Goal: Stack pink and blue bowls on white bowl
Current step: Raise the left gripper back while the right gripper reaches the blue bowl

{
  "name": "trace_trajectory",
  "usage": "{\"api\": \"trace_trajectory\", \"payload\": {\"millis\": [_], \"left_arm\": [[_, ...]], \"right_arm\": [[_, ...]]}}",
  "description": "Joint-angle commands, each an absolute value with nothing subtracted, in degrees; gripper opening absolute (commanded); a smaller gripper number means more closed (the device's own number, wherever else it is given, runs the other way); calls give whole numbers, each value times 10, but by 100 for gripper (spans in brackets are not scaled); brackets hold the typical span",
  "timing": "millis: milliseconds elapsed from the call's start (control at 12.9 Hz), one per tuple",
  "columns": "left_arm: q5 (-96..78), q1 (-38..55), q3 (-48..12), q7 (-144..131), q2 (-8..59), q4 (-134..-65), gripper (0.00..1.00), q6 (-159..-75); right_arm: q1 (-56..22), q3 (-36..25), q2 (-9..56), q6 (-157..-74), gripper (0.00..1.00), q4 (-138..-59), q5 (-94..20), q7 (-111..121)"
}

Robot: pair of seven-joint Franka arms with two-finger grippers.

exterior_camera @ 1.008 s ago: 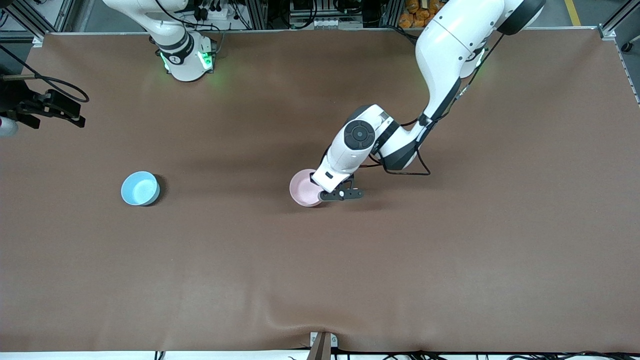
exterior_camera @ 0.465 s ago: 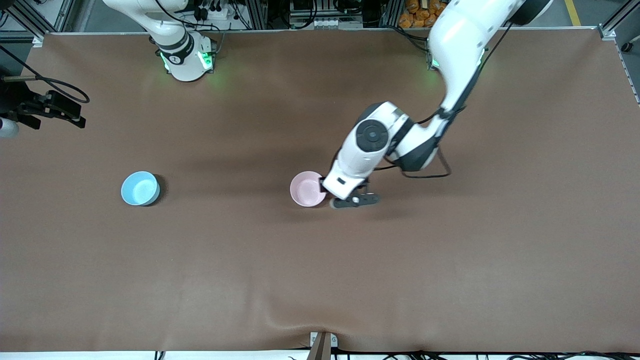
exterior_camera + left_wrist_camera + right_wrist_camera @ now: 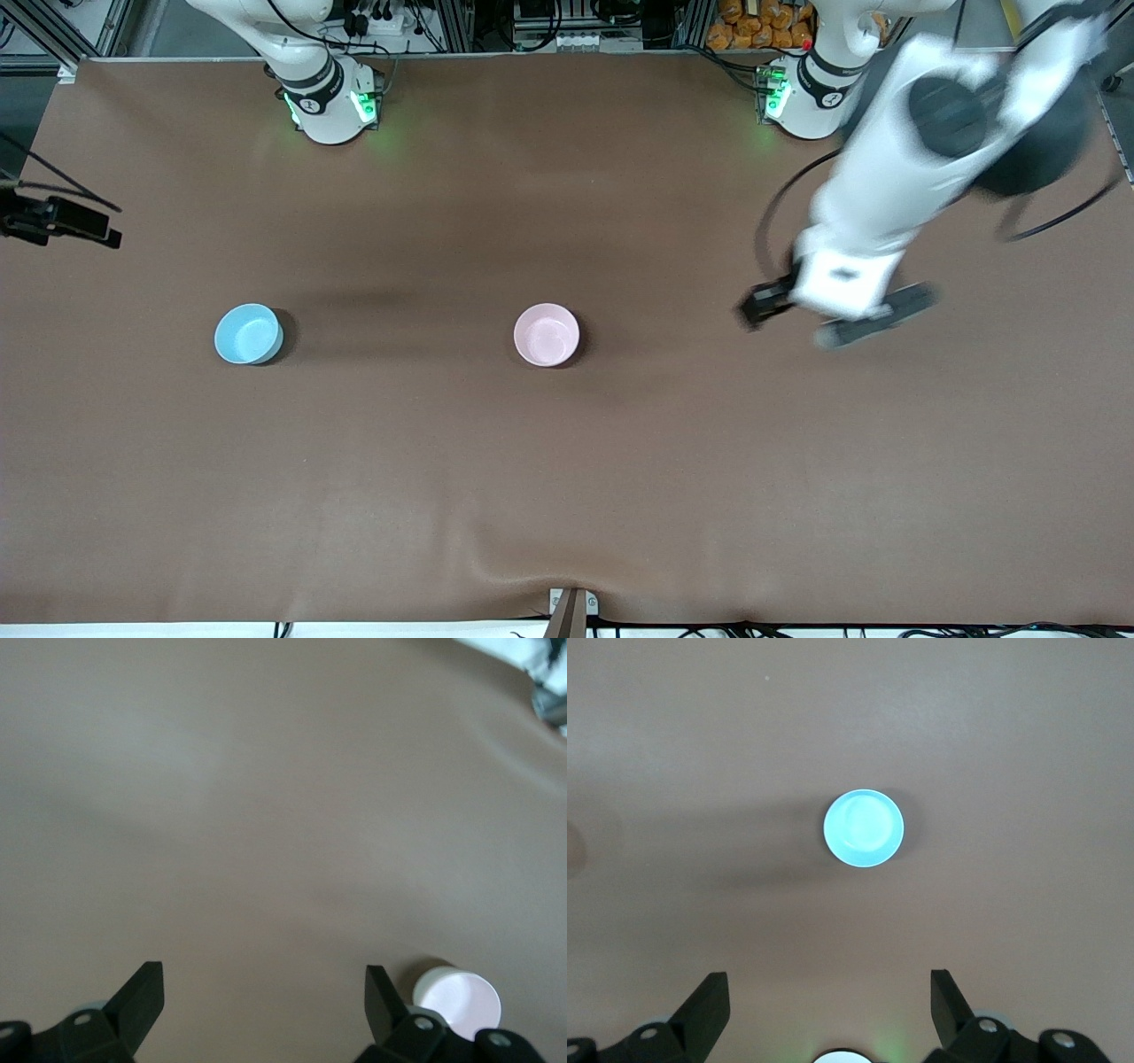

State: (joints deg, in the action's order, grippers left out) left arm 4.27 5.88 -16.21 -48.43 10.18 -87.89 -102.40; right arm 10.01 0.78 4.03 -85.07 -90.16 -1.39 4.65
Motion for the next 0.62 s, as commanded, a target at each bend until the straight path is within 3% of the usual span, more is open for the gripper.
{"api": "trace_trajectory", "payload": {"millis": [0, 543], "left_arm": [[57, 22, -167, -471, 67, -903, 100, -1000], [43, -66, -167, -309, 13, -903, 100, -947]], "right_arm": [[112, -3, 34, -902, 100, -970, -19, 57], [137, -20, 47, -1148, 100, -1170, -20, 132]]}}
